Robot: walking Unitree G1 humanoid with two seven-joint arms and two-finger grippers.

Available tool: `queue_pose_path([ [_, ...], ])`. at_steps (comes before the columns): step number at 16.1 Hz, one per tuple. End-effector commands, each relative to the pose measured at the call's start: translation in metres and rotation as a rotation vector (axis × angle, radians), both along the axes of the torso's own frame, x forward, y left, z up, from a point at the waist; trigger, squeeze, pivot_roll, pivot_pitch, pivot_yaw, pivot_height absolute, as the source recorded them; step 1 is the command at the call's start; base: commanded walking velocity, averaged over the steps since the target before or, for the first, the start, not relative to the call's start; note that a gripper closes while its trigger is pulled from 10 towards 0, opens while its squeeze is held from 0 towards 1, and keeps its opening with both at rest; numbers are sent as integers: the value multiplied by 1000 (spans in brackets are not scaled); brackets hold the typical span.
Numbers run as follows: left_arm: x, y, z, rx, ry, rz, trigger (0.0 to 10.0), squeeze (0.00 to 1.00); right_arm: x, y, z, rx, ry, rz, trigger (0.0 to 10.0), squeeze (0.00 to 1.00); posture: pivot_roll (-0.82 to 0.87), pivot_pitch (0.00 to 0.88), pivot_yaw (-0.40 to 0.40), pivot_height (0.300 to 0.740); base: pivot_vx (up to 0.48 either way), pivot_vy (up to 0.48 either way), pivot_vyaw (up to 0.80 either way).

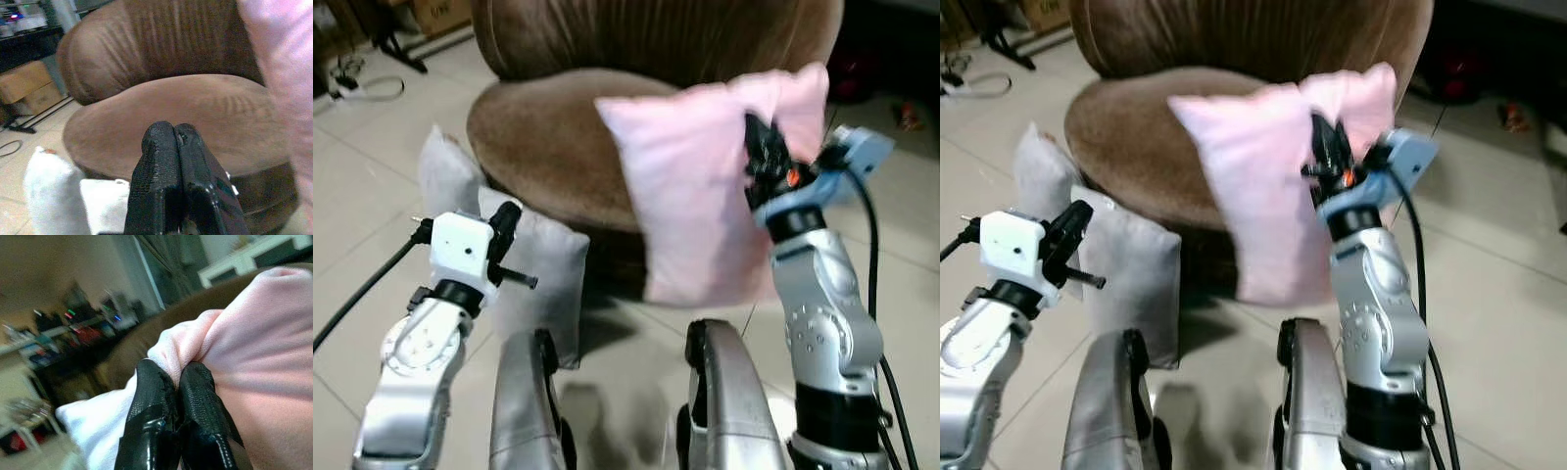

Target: Move the pillow to the sofa from floor

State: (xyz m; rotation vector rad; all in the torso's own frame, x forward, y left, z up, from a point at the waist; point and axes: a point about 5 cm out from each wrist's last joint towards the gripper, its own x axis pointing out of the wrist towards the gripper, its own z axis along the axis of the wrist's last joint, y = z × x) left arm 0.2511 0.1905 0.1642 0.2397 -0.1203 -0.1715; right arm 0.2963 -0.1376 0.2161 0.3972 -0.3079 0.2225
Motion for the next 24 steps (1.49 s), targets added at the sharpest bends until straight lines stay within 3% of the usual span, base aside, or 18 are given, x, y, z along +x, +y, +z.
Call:
queue_pose_path([
  [1, -2, 3, -4, 16, 21, 40, 10000, 0, -3, 2, 7, -41, -32, -14, 10000, 0, 33, 14, 22, 545, 0, 0, 0],
  [3, -1, 2, -4, 7, 18, 48, 10000, 0, -5, 3, 6, -34, -35, -17, 10000, 0, 29, 2, 39, 560, 0, 0, 0],
  [4, 0, 0, -8, 12, 24, 52, 10000, 0, -7, 1, 4, 43, -27, -28, 10000, 0, 20, 0, 42, 575, 0, 0, 0],
  [9, 6, -10, -13, 18, 32, 35, 10000, 0, -8, -6, -7, 9, 25, -40, 10000, 0, 2, 0, 48, 630, 0, 0, 0],
  [19, 8, -14, -33, 14, 73, 40, 10000, 0, -15, -16, -42, -8, 122, -87, 10000, 0, -18, 0, 71, 730, 0, 0, 0],
  [24, 10, -14, -33, 5, 58, 47, 10000, 0, -16, -16, -44, -12, 129, -85, 10000, 0, -22, 0, 67, 740, 0, 0, 0],
])
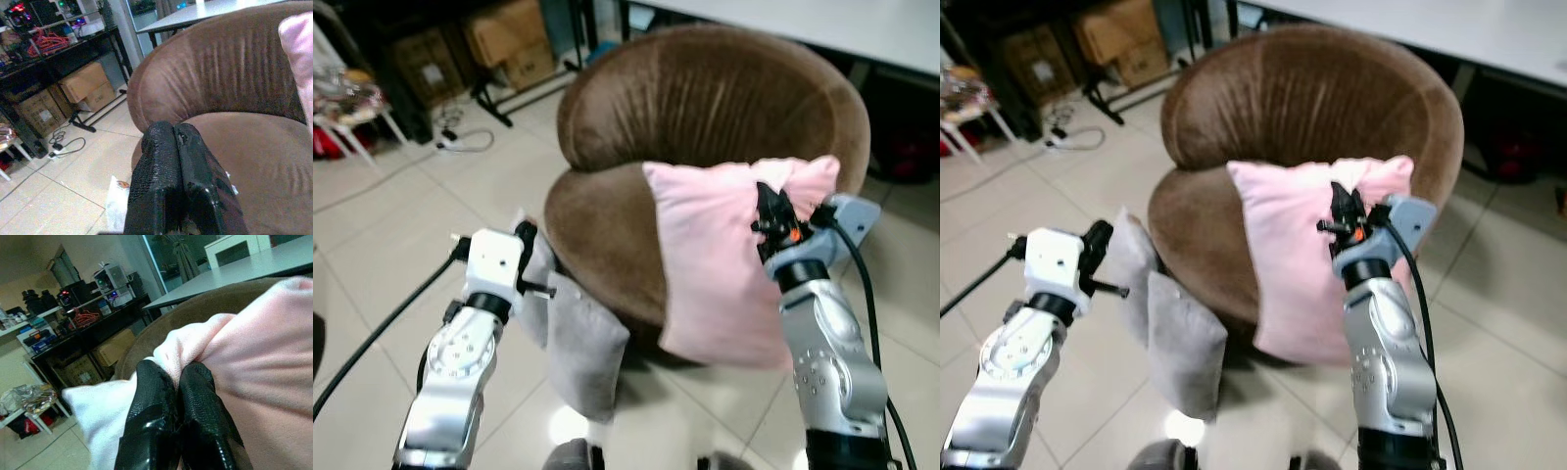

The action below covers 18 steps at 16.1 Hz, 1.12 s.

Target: Move the pillow to the sofa from floor

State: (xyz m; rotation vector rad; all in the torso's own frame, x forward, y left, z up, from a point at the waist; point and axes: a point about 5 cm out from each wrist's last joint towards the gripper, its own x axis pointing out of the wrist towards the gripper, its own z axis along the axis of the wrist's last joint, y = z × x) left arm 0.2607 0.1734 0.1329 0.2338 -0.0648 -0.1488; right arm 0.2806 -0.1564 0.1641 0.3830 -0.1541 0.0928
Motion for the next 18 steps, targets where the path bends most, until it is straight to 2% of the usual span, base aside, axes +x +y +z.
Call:
queue_pose_path([
  [1, 0, 3, -1, 8, 4, 17, 10000, 0, 0, 2, 9, -7, -48, -1, 10000, 0, -22, 0, 66, 740, 0, 0, 0],
  [3, 0, 3, -2, 6, 2, 16, 10000, 0, 1, 1, 6, -35, -24, -38, 10000, 0, -23, 0, 67, 740, 0, 0, 0],
  [7, 3, 4, 0, 34, -15, 7, 10000, 0, 0, 7, -11, -102, 48, -7, 10000, 0, -20, 0, 72, 740, 0, 0, 0],
  [9, 4, 3, 0, 36, -17, 4, 10000, 0, 1, 8, -15, -100, 63, -13, 10000, 0, -17, 0, 74, 740, 0, -321, 0],
  [15, 5, 3, 1, 39, -28, -1, 10000, 0, 4, 7, -17, -121, 73, -43, 10000, 0, -9, 0, 71, 740, 0, -334, 0],
  [18, 6, 3, 2, 23, -39, 1, 10000, 0, 4, 9, -14, -167, 36, -44, 10000, 0, -7, 0, 71, 740, 0, 0, 0],
])
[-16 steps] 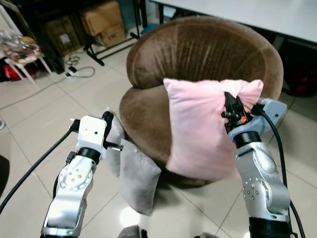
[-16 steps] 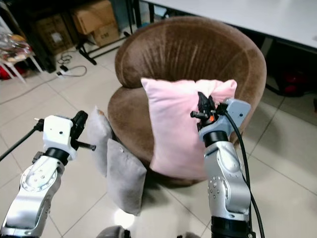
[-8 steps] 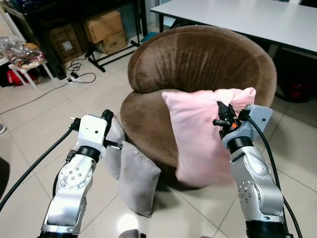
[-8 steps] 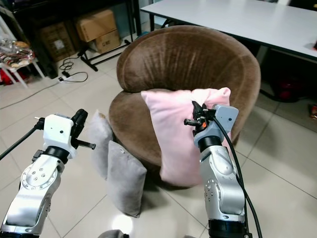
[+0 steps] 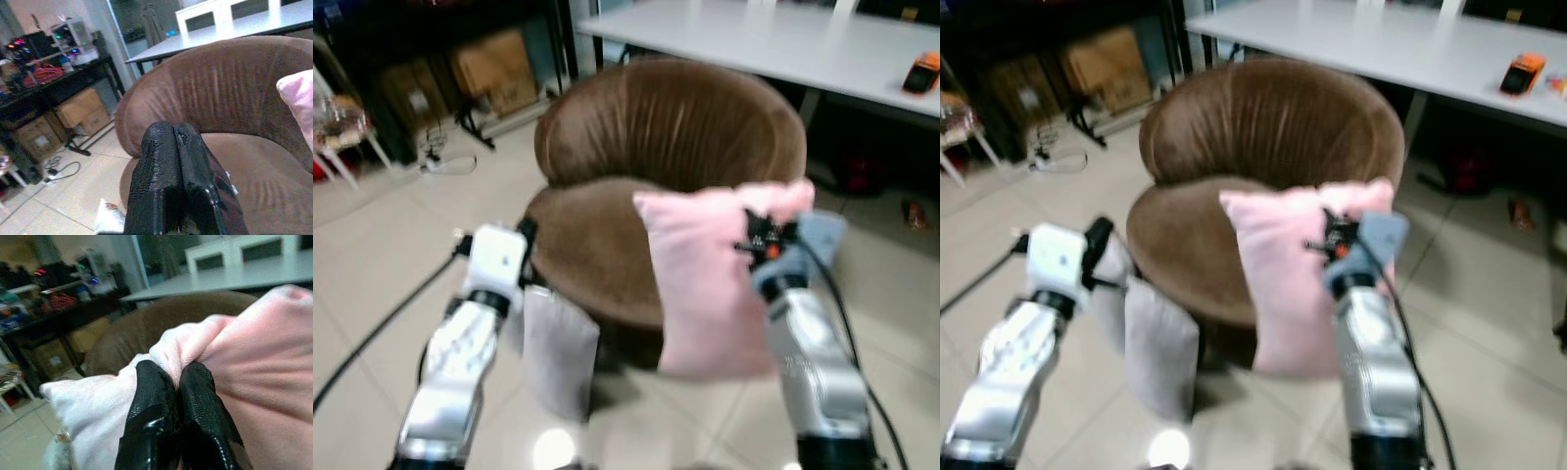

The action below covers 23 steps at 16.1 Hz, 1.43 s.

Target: Move the pillow to the sofa from floor

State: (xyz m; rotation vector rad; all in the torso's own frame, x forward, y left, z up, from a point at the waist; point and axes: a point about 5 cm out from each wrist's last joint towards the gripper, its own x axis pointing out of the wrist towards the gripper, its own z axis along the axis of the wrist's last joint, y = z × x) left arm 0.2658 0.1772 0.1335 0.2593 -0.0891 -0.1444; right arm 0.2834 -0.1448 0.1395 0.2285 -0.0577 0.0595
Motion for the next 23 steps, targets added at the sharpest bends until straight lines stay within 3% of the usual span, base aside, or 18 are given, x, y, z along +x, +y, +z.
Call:
queue_pose_path([
  [1, 1, 0, 2, -23, -6, 7, 10000, 0, 1, -4, 12, -36, -70, -37, 10000, 0, -8, 0, 71, 740, 0, 0, 0],
  [5, 3, 3, 6, -40, -27, 22, 10000, 0, 3, -7, 8, -48, -62, -112, 10000, 0, -6, 0, 70, 740, 0, 0, 0],
  [10, 1, 4, 5, -51, -28, 18, 10000, 0, 3, -3, 9, -47, -99, -102, 10000, 0, 0, 0, 60, 740, 202, 0, 0],
  [13, 2, 2, 6, -54, -27, 7, 10000, 0, 3, 2, 3, -7, -38, -50, 10000, 0, 2, 0, 58, 740, 260, 0, 0],
  [16, 1, 2, 6, -53, -27, 2, 10000, 0, 5, -1, 2, -8, -35, -62, 10000, 0, 3, 0, 57, 740, 277, 0, -533],
  [23, 2, 2, 4, -50, -20, -4, 10000, 0, 8, -7, 2, -37, -32, -83, 10000, 0, 3, 0, 60, 740, 281, 0, 0],
])
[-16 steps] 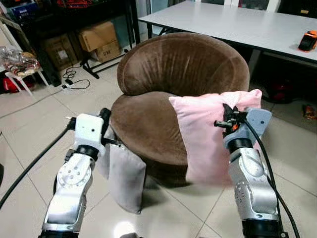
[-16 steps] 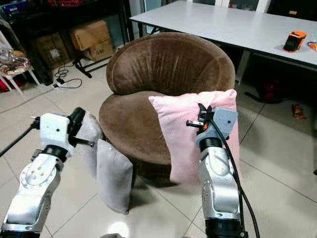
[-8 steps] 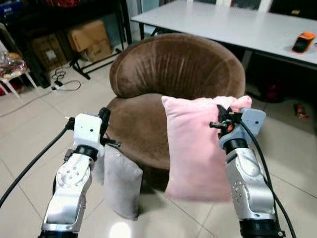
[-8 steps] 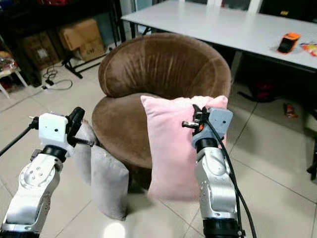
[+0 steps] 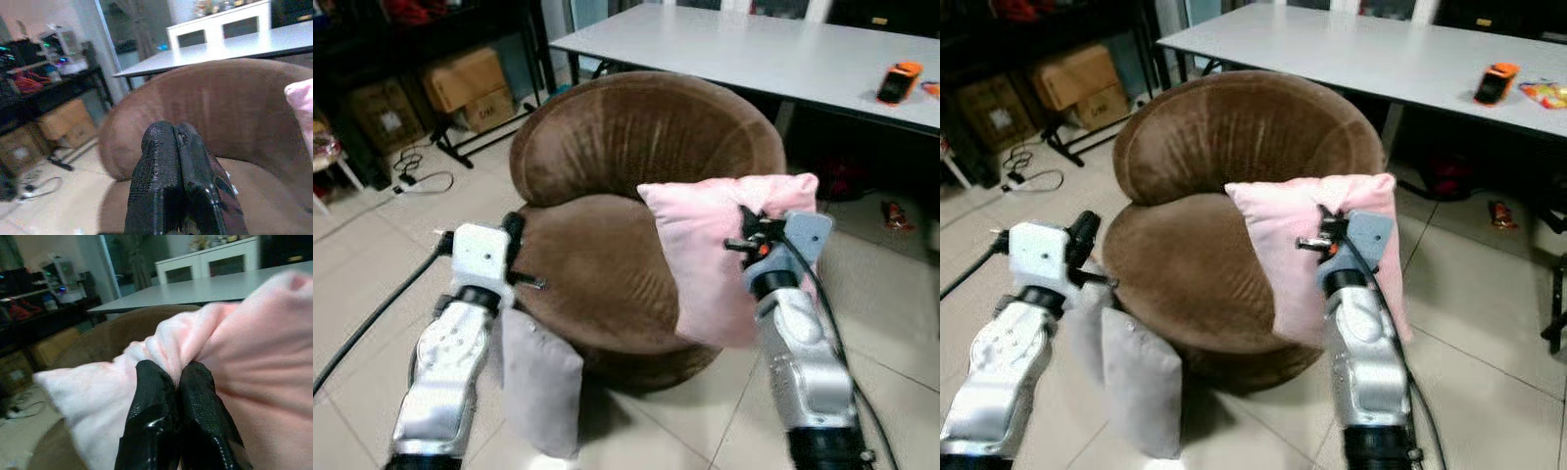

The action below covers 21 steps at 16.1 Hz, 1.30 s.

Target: Move the pillow to the sofa from floor

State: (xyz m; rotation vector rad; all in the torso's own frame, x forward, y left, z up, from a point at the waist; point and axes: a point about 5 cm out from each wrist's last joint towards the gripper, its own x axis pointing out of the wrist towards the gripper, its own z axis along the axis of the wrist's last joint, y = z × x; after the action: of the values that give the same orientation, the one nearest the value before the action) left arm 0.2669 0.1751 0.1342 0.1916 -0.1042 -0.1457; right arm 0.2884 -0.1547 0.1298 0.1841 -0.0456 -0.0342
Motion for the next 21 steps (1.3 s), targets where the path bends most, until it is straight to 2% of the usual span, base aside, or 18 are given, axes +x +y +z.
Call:
queue_pose_path([
  [1, 1, 4, 3, 19, -10, 0, 10000, 0, 5, 2, 13, -5, -53, 15, 10000, 0, 2, 0, 61, 740, 281, 0, 0],
  [6, 1, 4, 3, 19, -9, -4, 10000, 0, 7, 1, 12, -12, -51, 15, 10000, 0, 4, 0, 61, 740, 282, 0, 0],
  [8, 1, 4, 3, 20, -9, -6, 10000, 0, 7, 1, 13, -8, -61, 21, 10000, 0, 5, 0, 62, 740, 302, 0, -616],
  [20, -1, 4, 2, 16, -8, -8, 10000, 0, 9, 2, 11, -25, -47, 33, 10000, 0, 8, 0, 55, 740, 355, 0, 0],
  [21, -1, 4, 2, 17, -8, -8, 10000, 0, 9, 2, 10, -24, -44, 37, 10000, 0, 8, 0, 54, 740, 382, 0, -800],
])
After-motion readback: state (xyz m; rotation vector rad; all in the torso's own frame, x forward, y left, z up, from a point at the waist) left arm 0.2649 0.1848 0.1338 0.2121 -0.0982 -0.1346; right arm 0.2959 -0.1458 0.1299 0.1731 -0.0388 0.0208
